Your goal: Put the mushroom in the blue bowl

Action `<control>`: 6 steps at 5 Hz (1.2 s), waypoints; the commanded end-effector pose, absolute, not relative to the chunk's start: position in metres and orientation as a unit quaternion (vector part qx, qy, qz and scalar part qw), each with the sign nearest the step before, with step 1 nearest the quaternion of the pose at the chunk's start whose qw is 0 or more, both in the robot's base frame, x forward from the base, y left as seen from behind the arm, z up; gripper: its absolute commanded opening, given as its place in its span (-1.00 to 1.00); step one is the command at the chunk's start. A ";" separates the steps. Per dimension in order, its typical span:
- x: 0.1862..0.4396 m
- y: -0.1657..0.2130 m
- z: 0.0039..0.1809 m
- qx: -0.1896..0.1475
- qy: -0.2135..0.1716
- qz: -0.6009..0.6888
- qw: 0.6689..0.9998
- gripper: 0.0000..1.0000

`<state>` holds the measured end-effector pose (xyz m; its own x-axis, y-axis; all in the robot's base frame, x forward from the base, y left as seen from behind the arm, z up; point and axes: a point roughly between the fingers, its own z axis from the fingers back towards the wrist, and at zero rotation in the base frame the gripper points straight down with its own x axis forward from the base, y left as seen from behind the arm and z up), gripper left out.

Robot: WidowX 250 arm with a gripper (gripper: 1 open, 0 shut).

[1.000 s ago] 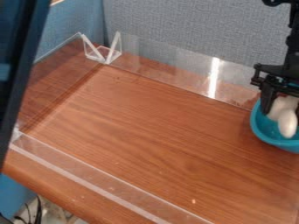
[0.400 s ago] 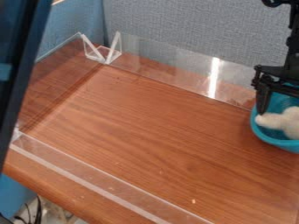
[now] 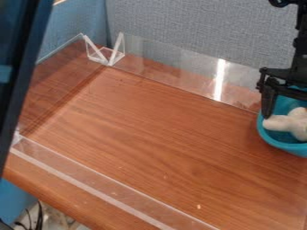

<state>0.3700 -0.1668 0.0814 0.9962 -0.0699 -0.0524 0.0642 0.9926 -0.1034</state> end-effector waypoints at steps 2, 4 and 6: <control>0.381 -0.157 0.131 -0.066 -0.023 -0.010 0.997 1.00; 0.382 -0.155 0.141 -0.066 -0.027 0.004 0.997 1.00; 0.381 -0.151 0.153 -0.069 -0.032 0.017 0.997 1.00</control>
